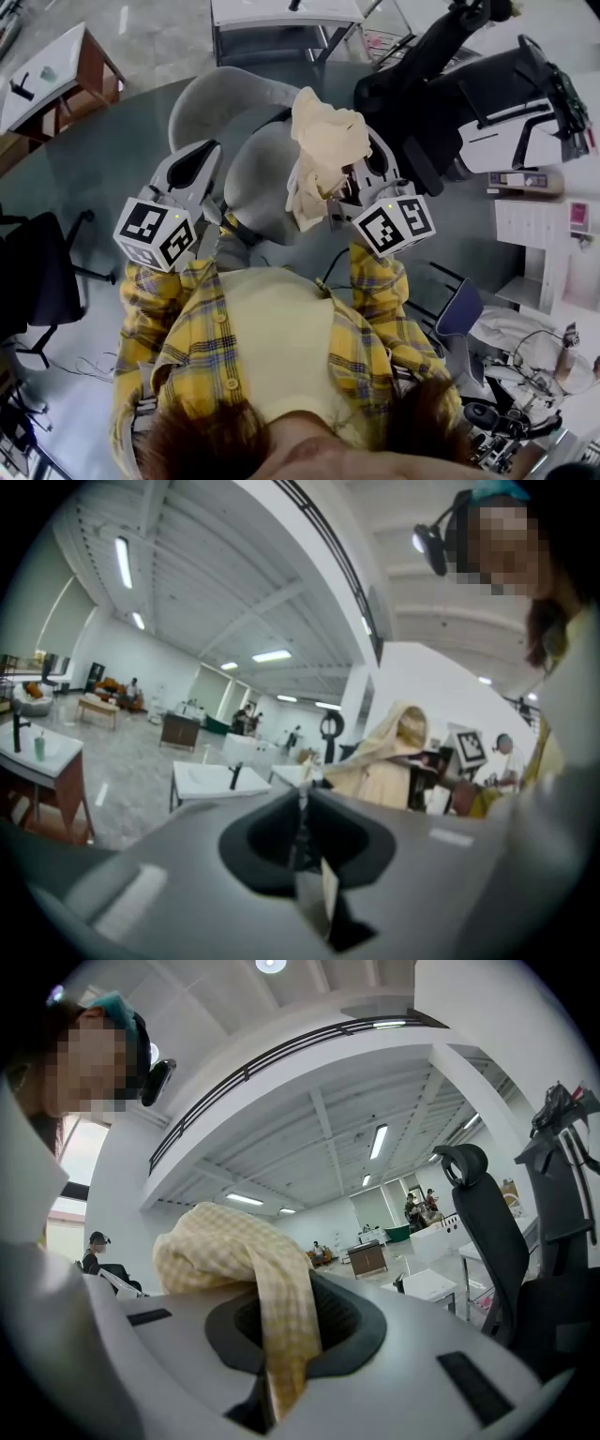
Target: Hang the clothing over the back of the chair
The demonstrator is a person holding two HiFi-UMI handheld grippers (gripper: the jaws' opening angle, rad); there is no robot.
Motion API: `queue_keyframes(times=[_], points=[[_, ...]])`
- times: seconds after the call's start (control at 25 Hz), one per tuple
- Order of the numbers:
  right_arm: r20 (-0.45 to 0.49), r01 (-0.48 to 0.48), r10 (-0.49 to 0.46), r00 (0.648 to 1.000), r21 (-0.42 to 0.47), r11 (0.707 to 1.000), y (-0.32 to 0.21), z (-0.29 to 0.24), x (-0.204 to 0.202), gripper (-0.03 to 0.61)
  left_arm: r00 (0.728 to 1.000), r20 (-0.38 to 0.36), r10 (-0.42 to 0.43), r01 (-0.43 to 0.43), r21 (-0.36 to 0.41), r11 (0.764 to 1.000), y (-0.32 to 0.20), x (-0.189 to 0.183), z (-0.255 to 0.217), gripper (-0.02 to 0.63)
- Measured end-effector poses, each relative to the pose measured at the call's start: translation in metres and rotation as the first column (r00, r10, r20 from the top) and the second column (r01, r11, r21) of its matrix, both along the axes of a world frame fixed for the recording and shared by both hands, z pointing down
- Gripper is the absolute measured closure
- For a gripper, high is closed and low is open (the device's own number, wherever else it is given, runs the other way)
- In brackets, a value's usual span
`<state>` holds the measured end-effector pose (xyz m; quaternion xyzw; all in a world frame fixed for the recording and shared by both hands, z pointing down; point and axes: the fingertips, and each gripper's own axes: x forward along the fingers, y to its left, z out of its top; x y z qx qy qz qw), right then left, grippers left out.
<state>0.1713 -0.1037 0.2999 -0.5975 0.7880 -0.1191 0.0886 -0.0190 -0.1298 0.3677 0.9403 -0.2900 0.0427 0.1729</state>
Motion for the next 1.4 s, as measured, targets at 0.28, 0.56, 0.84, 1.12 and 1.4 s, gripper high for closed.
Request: queue_keyframes(times=[0.28,0.56,0.84,1.12,1.4], points=[[-0.002,0.052,-0.052,0.999,-0.004,0.999,-0.041,0.000,-0.038,0.540,1.000,0.006,-0.030,0.030,-0.006,1.000,-0.033,-0.032,0.003,0.584],[-0.018,0.105,-0.105,0.994,-0.003,0.994,-0.076,-0.003,-0.072,0.540,0.999,-0.005,-0.052,0.052,-0.011,0.999,-0.057,-0.054,0.004,0.584],[-0.028,0.171,-0.171,0.985,-0.006,0.985,-0.104,-0.005,-0.104,0.540,0.997,-0.017,-0.078,0.078,-0.037,0.996,-0.069,-0.070,0.012,0.583],[-0.032,0.250,-0.250,0.968,0.003,0.968,-0.133,-0.012,-0.142,0.540,0.996,-0.020,-0.089,0.088,-0.053,0.995,-0.083,-0.084,0.019,0.581],[-0.029,0.335,-0.334,0.942,0.024,0.942,-0.150,-0.022,-0.168,0.540,0.993,-0.024,-0.113,0.111,-0.060,0.992,-0.079,-0.083,0.018,0.581]])
